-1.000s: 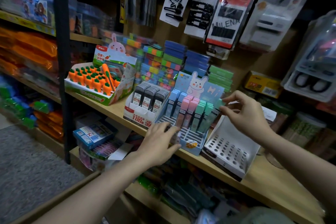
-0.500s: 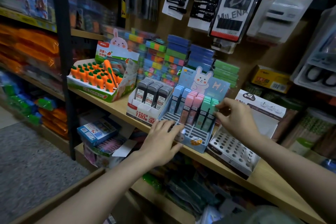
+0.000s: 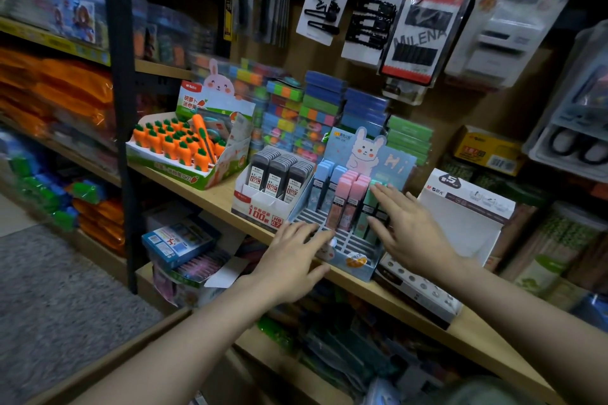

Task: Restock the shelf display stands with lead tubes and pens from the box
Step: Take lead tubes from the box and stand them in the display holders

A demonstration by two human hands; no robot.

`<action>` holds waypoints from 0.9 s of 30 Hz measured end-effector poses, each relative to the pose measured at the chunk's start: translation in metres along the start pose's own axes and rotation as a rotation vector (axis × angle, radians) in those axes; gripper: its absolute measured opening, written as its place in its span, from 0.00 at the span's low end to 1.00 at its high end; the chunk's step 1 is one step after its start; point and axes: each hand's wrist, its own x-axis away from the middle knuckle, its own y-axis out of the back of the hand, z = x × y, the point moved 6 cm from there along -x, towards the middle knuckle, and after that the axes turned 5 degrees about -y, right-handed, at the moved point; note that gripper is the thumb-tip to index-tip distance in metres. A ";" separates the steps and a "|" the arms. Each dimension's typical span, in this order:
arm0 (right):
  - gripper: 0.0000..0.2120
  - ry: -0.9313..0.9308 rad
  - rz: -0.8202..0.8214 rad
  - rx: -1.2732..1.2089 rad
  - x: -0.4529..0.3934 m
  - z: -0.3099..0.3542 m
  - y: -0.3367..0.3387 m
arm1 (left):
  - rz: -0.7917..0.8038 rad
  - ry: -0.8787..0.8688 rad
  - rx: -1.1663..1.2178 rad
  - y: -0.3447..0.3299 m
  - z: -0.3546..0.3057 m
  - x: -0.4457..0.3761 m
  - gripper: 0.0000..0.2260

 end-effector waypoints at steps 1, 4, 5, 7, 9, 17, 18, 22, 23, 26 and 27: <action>0.30 -0.008 0.002 0.004 0.000 -0.002 0.001 | 0.007 -0.003 -0.001 0.000 0.000 -0.001 0.27; 0.31 -0.009 0.065 0.102 0.001 -0.006 0.000 | 0.023 -0.015 0.002 -0.001 0.002 -0.001 0.28; 0.32 -0.006 0.087 0.124 0.002 -0.006 0.000 | 0.027 -0.022 0.006 0.000 0.001 0.000 0.29; 0.33 -0.014 0.084 0.071 0.005 -0.003 0.006 | 0.005 -0.043 0.052 0.003 -0.001 0.003 0.29; 0.30 0.020 -0.006 -0.058 0.011 0.008 0.019 | -0.090 -0.068 0.146 0.013 -0.004 0.010 0.26; 0.05 0.221 0.138 -0.586 0.054 0.118 -0.021 | -0.163 0.056 0.242 0.015 0.022 0.105 0.08; 0.05 0.241 0.236 -0.593 0.062 0.135 -0.042 | -0.107 0.164 0.260 0.003 0.034 0.127 0.07; 0.08 0.207 0.637 -0.597 0.104 0.188 -0.142 | 0.010 0.677 0.367 -0.055 0.082 0.232 0.05; 0.09 0.191 0.710 -0.590 0.116 0.198 -0.166 | -0.021 0.815 0.391 -0.069 0.090 0.257 0.05; 0.11 0.170 0.838 -0.586 0.149 0.224 -0.224 | -0.204 1.222 0.507 -0.111 0.104 0.322 0.05; 0.12 0.162 0.861 -0.577 0.159 0.230 -0.240 | -0.242 1.316 0.549 -0.127 0.104 0.336 0.06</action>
